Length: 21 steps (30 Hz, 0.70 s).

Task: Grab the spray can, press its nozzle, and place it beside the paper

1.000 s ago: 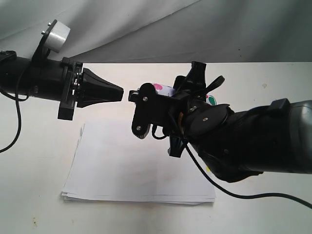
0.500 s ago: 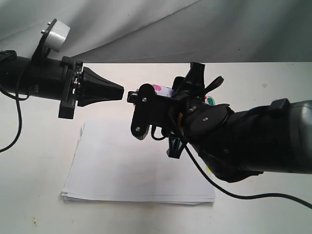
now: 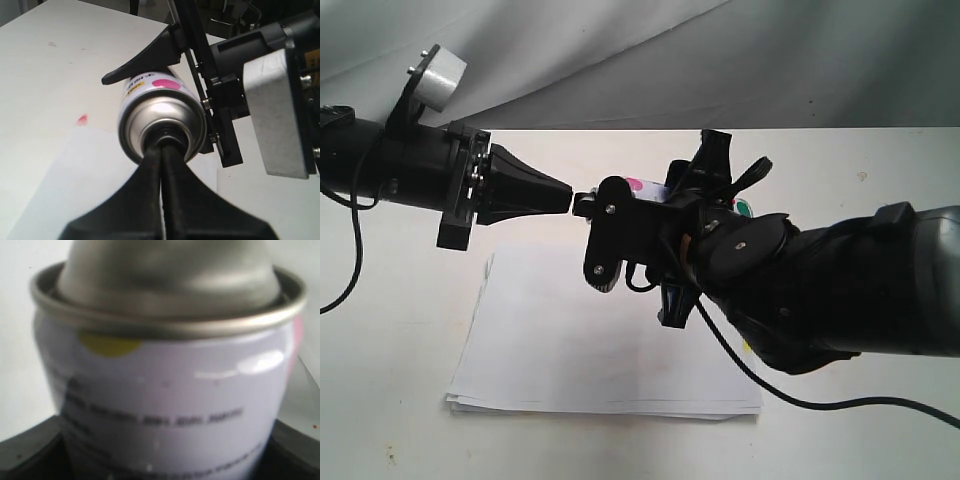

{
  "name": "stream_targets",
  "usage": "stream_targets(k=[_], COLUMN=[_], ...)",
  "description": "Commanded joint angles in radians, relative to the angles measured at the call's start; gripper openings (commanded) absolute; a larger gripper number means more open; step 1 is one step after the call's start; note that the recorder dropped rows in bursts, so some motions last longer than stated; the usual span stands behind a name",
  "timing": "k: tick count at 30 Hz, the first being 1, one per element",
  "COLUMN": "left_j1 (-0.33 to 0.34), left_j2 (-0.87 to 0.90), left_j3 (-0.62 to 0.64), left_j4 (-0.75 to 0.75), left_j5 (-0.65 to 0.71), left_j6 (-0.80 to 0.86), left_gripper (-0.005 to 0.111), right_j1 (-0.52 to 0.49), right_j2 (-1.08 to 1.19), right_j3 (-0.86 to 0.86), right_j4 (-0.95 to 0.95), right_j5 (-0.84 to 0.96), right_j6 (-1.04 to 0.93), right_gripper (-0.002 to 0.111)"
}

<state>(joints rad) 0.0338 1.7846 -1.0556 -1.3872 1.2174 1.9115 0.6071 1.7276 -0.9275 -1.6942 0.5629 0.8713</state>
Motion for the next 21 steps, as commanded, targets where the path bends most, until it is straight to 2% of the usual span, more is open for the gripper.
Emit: stream_targets(k=[1,6,9,13,21], left_j1=[-0.004,-0.025,-0.093,-0.155,-0.162], left_j2=[0.0,0.0,0.006,0.048,0.108], left_j3=[0.003,0.003,0.003,0.003,0.003], left_j4=[0.009,0.0,0.0,-0.021,-0.067], left_j5=[0.004,0.004,0.003,-0.062,-0.067], left_j6=[-0.02,-0.024,-0.024,-0.024,0.002], left_gripper=[0.0,0.0,0.0,0.0,0.0], right_j1=[0.0,0.0,0.0,0.0,0.0], right_j2=[-0.01,-0.01,-0.01,-0.01,-0.01], right_j3=[-0.006,-0.006,-0.006,-0.006,-0.006], right_j4=[-0.022,-0.022,-0.025,-0.03,-0.03], right_j5=[0.023,0.023,0.015,0.015,-0.021], right_j6=[-0.002,-0.002,-0.002,-0.002,-0.002], right_gripper=[0.0,0.0,0.0,0.0,0.0])
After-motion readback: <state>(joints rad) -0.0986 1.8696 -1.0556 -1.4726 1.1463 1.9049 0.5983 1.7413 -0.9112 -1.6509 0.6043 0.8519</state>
